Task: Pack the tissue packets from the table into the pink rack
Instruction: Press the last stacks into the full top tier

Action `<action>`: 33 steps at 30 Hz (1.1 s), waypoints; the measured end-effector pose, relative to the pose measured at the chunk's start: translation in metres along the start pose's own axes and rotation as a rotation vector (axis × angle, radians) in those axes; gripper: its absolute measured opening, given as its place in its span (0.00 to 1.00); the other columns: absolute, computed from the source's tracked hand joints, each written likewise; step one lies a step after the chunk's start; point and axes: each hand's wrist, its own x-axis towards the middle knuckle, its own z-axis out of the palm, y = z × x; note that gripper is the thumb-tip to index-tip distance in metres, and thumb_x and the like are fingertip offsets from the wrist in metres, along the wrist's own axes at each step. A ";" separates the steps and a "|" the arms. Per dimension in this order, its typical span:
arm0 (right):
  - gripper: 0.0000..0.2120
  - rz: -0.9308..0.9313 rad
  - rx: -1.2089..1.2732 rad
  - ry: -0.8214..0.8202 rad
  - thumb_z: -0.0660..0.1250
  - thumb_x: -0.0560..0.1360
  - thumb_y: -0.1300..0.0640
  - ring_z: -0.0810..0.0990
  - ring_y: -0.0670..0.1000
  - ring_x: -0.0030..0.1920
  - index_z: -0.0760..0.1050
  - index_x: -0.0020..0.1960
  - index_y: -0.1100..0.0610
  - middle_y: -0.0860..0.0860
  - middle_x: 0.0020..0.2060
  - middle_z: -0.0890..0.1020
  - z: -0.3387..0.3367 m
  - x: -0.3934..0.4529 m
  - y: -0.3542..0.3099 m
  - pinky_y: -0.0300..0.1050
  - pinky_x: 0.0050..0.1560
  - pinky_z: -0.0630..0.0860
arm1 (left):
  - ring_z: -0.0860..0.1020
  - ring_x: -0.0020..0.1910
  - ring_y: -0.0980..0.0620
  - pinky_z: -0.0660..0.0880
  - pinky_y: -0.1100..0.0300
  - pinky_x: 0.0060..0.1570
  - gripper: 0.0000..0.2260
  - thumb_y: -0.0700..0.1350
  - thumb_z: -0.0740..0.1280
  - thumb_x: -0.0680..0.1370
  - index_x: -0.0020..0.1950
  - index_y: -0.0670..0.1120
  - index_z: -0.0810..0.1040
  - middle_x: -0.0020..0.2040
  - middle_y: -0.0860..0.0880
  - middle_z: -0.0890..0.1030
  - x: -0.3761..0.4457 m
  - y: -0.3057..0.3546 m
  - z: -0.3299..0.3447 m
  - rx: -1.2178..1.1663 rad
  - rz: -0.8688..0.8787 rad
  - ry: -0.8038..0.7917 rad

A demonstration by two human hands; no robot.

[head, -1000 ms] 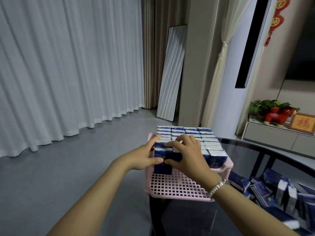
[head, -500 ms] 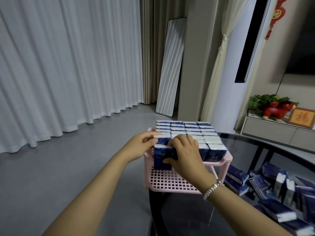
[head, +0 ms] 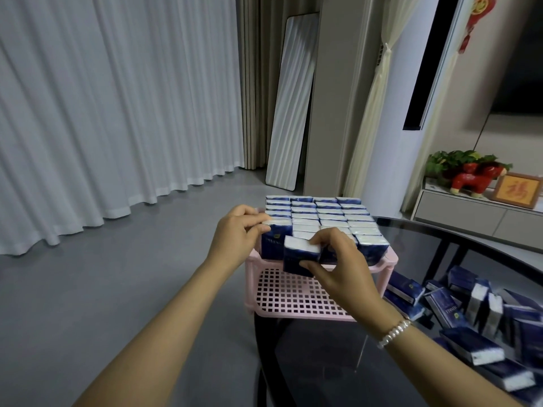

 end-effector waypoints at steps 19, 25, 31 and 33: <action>0.17 0.124 0.023 -0.013 0.73 0.69 0.56 0.65 0.46 0.60 0.71 0.54 0.49 0.37 0.52 0.72 -0.005 -0.001 0.013 0.38 0.59 0.64 | 0.70 0.60 0.56 0.68 0.67 0.61 0.15 0.40 0.68 0.76 0.63 0.47 0.79 0.61 0.49 0.72 -0.021 -0.018 0.019 0.119 0.145 -0.048; 0.18 0.079 0.032 0.046 0.73 0.70 0.55 0.68 0.46 0.58 0.71 0.56 0.46 0.43 0.54 0.74 -0.013 -0.018 0.014 0.32 0.57 0.64 | 0.63 0.64 0.55 0.56 0.60 0.64 0.18 0.51 0.67 0.75 0.64 0.50 0.77 0.66 0.53 0.72 -0.036 -0.001 0.025 0.283 0.255 0.051; 0.16 0.195 0.280 0.048 0.72 0.71 0.57 0.77 0.42 0.44 0.71 0.53 0.44 0.42 0.48 0.79 -0.033 -0.049 0.016 0.29 0.43 0.72 | 0.74 0.49 0.66 0.67 0.76 0.51 0.12 0.45 0.69 0.76 0.59 0.47 0.80 0.53 0.56 0.77 -0.087 0.028 0.052 -0.089 0.082 -0.049; 0.16 0.228 0.291 0.031 0.71 0.72 0.56 0.78 0.44 0.44 0.71 0.53 0.42 0.42 0.48 0.80 -0.037 -0.061 0.025 0.32 0.43 0.73 | 0.76 0.49 0.62 0.71 0.72 0.53 0.15 0.47 0.70 0.75 0.62 0.48 0.78 0.55 0.56 0.78 -0.098 0.030 0.066 -0.148 -0.072 -0.178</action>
